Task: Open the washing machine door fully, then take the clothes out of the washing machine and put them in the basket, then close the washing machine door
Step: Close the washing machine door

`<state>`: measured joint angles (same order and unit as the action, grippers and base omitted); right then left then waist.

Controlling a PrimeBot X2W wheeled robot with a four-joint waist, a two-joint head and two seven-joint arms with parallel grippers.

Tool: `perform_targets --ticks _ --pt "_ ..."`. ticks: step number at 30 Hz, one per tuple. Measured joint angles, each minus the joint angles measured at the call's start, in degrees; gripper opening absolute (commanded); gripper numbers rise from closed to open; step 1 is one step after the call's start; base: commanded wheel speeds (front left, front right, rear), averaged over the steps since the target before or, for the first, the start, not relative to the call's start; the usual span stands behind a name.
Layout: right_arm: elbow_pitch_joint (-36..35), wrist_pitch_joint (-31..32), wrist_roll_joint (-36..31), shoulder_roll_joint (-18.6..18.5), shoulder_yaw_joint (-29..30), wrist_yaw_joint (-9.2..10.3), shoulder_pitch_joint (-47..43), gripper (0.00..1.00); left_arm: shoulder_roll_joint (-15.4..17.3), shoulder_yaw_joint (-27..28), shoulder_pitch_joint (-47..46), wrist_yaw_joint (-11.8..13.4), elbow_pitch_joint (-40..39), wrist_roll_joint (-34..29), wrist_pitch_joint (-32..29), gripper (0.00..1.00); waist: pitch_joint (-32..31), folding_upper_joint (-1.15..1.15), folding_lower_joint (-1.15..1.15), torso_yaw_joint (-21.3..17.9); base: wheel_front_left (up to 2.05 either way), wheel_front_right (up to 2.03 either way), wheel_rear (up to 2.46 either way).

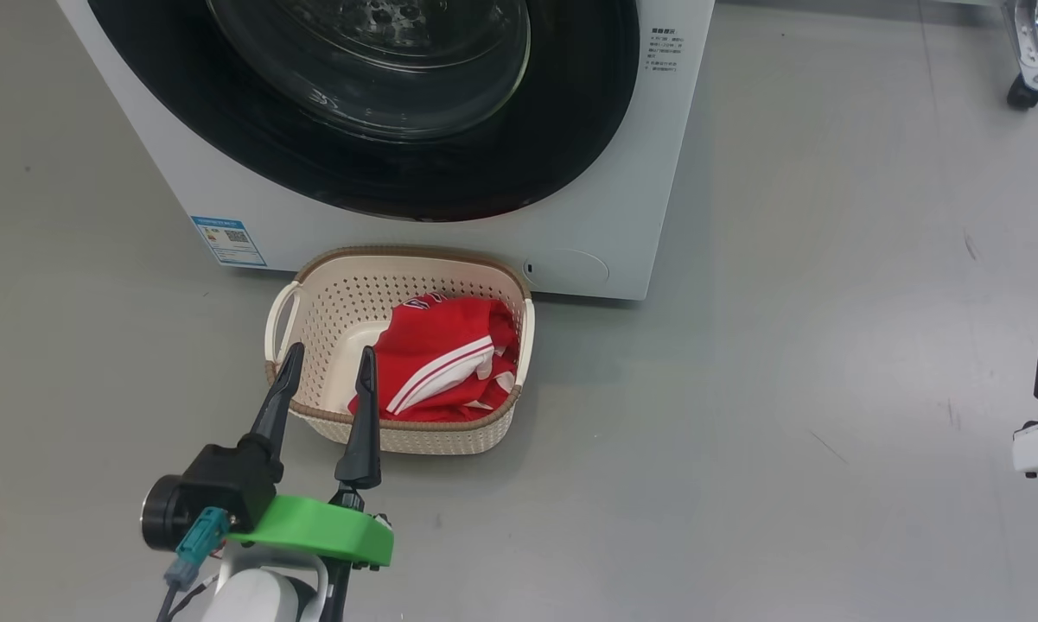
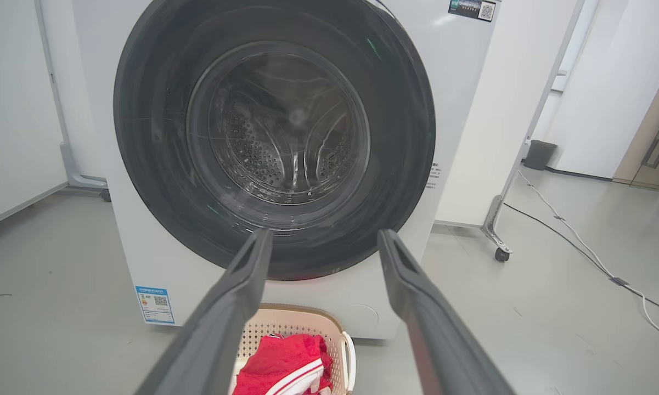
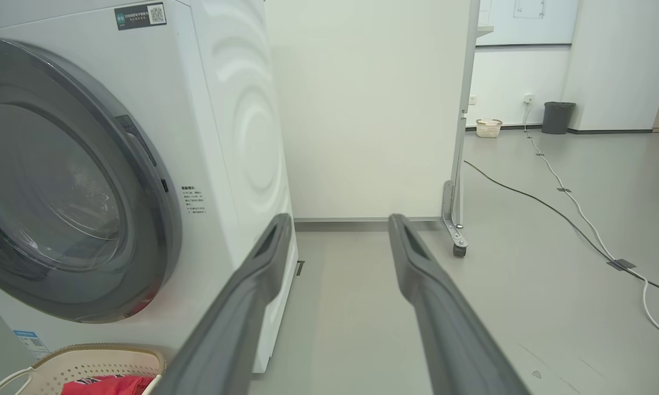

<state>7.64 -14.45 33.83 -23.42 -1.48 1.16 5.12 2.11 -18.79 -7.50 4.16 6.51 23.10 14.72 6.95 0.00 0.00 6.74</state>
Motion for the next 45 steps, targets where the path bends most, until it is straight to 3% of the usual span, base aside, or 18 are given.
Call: perform_targets --ticks 14,45 --pt "-6.4 0.0 -3.7 6.1 7.2 -0.2 -5.2 1.0 0.0 0.5 0.2 -0.5 -0.9 -0.1 0.0 1.0 0.7 0.0 0.0 -0.4 0.0 0.0 0.0" --pt "-12.1 0.0 -9.0 17.8 16.2 -5.1 -9.3 1.0 0.0 0.5 0.3 -0.5 -1.2 -0.5 0.0 1.0 0.0 0.0 0.0 -0.7 0.0 0.0 0.0"
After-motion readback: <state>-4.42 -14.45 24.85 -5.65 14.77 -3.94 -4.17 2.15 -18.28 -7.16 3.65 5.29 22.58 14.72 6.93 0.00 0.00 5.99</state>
